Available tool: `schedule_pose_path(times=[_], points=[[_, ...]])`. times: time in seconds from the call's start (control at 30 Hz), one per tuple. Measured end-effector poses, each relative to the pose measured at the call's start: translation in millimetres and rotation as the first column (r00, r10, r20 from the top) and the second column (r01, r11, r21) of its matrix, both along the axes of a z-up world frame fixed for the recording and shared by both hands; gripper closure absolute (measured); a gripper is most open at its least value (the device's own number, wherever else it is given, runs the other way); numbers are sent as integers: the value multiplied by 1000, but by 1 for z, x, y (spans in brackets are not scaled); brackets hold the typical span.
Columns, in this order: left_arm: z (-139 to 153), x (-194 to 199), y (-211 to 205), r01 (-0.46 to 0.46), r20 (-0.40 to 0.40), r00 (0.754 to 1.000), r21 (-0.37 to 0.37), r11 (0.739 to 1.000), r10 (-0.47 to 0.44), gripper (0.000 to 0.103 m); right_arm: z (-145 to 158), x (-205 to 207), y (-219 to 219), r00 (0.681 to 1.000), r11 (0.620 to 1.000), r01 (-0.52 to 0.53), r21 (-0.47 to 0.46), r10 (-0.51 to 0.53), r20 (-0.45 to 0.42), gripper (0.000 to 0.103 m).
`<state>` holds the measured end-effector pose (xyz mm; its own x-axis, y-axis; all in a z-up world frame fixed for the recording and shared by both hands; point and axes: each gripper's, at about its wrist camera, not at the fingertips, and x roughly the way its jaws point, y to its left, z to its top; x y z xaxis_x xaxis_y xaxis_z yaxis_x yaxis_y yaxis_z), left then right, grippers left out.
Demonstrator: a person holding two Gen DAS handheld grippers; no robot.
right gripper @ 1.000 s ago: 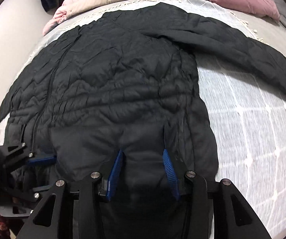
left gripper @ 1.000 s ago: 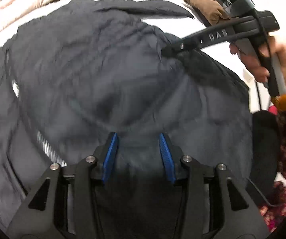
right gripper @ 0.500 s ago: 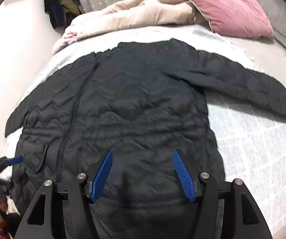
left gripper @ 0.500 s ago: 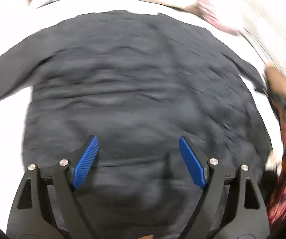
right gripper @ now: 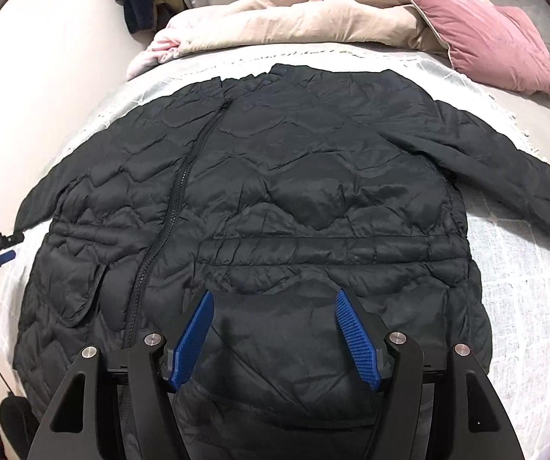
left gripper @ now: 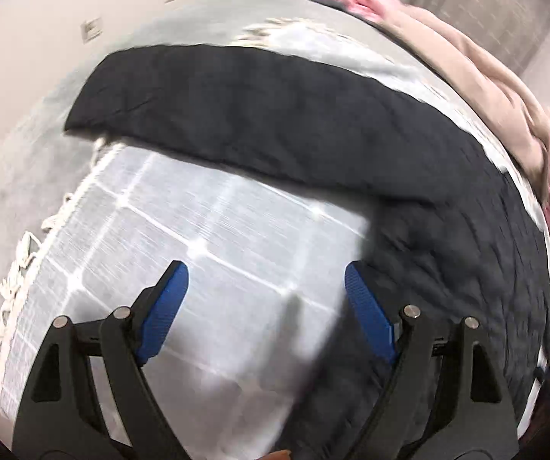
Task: Fold large clothes
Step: 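Release the hem with the left gripper and grasp the other sleeve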
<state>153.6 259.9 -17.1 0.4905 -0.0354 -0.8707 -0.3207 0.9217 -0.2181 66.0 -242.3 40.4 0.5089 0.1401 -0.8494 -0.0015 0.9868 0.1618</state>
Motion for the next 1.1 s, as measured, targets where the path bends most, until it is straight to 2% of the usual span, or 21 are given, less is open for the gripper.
schedule_pose_path(times=[0.2,0.27,0.4,0.53,0.6,0.63,0.67,0.7,0.73,0.8,0.87,1.0,1.1], points=[[-27,21,42,-104,-23,995,-77,992,102,19,-14,7,20,998,996,-53,-73,52,-25,30],[-29,28,53,-131,22,991,-108,986,134,13,-17,9,27,998,994,-66,-92,64,-25,29],[-27,47,72,-110,147,980,-184,977,138,13,-26,13,37,996,990,-85,-112,81,-38,27],[-34,57,97,-186,205,944,-315,931,258,14,-28,15,37,995,989,-91,-115,87,-45,26],[-37,61,107,-233,207,923,-372,898,325,21,-28,15,35,996,991,-87,-105,82,-43,26],[-38,62,112,-256,204,913,-384,887,352,32,-29,16,34,996,991,-83,-101,79,-44,26],[-38,64,116,-275,193,909,-385,881,368,54,-29,17,33,996,992,-80,-99,76,-45,26],[-38,69,120,-291,174,911,-375,880,375,71,-29,18,32,996,992,-78,-97,74,-47,26],[-35,73,123,-304,154,913,-362,881,378,95,-29,18,32,996,992,-78,-96,74,-48,26],[-23,69,123,-291,185,909,-363,885,375,96,-27,19,30,996,992,-76,-100,72,-45,26],[6,73,118,-254,269,898,-325,911,347,97,-24,18,27,997,993,-72,-97,69,-34,26],[69,81,86,-145,413,878,-249,958,240,97,-20,20,17,999,996,-36,-80,34,-27,26],[106,92,56,-55,492,856,-220,974,160,98,-18,20,14,999,998,-25,-60,23,-25,26]])
